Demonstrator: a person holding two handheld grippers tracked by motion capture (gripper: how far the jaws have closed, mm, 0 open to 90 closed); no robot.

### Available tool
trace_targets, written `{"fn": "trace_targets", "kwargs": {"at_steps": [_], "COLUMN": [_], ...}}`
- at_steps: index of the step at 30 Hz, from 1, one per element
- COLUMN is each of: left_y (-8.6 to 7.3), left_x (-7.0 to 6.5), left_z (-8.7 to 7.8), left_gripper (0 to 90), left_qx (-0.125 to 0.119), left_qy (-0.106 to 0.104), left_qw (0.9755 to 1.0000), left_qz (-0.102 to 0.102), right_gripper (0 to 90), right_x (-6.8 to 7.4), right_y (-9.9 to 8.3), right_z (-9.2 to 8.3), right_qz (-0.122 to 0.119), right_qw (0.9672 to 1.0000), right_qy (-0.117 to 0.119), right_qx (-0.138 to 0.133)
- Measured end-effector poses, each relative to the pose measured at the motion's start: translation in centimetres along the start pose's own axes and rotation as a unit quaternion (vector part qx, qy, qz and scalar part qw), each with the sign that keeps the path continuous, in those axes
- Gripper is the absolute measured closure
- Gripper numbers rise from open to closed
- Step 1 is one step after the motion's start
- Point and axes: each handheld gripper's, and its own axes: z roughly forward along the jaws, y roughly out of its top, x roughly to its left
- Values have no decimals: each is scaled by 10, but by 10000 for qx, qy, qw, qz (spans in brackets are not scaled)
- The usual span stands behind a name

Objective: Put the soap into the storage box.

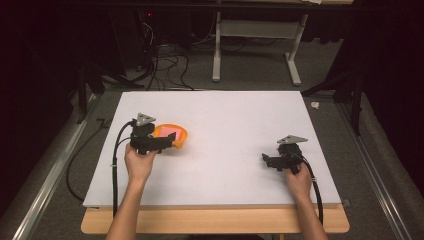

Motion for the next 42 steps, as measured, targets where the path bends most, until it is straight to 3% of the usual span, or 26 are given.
{"fn": "trace_targets", "kwargs": {"at_steps": [4, 25, 42], "left_y": [-4, -24, -37], "left_x": [-3, -9, -23], "left_z": [-5, -20, -18], "left_gripper": [161, 164, 181], "left_qx": [3, -140, -96], "left_qy": [5, -326, -589], "left_qw": [9999, 9993, 9981], "left_qz": [127, 86, 165], "right_gripper": [170, 169, 170], "right_x": [0, 0, 0], "right_y": [0, 0, 0], "right_z": [0, 0, 0], "right_qz": [-7, 12, 7], "right_qw": [10000, 10000, 10000], "right_qy": [0, 2, 11], "right_qx": [-2, 4, 11]}}
